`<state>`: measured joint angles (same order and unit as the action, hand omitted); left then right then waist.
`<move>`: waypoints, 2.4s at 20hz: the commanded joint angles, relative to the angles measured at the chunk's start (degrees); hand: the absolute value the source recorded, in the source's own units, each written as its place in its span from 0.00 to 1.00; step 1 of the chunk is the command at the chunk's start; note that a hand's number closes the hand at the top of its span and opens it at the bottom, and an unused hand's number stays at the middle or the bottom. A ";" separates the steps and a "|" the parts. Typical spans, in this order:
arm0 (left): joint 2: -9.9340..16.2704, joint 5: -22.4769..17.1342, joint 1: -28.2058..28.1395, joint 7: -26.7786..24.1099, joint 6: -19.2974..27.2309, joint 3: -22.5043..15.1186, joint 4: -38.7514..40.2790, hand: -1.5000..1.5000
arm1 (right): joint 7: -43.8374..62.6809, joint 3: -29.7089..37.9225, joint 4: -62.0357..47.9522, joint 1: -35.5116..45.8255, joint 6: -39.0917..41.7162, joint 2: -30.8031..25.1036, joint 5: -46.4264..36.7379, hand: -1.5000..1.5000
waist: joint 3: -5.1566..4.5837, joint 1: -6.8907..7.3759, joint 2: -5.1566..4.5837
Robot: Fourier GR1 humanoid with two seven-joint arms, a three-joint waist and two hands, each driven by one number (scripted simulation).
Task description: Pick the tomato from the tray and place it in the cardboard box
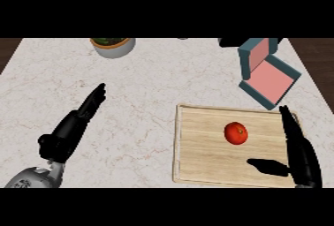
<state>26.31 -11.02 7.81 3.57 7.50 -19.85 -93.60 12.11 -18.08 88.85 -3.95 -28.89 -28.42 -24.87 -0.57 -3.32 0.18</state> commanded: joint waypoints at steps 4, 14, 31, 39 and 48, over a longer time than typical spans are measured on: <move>-3.61 0.48 0.63 -1.63 0.19 -1.17 3.24 0.50 | 24.03 -5.83 20.58 -5.48 8.49 -7.71 -15.93 0.00 | -0.01 0.45 0.39; -4.93 2.08 6.20 1.06 -1.78 -0.26 5.02 0.50 | 55.20 -5.79 42.02 3.92 35.07 -4.94 -1.65 0.00 | 0.47 3.54 -0.24; -8.58 5.84 4.59 -1.71 -7.45 4.16 7.61 0.50 | 49.06 -5.44 16.27 12.35 33.68 11.37 -9.28 0.00 | 0.57 3.61 -0.23; -11.25 8.31 5.93 2.09 -9.88 6.87 6.14 0.50 | 42.32 -2.59 12.89 9.65 31.14 14.67 -14.79 0.00 | 0.58 3.41 -0.15; -16.01 12.94 7.81 2.78 -10.39 8.88 7.75 0.50 | 39.83 1.81 15.05 7.08 39.47 14.47 -12.03 0.00 | 0.58 3.17 -0.15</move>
<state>12.32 0.42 12.99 3.23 -3.05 -11.39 -85.48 53.05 -18.27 103.60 3.73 7.41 -13.81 -38.46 0.00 -0.07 0.01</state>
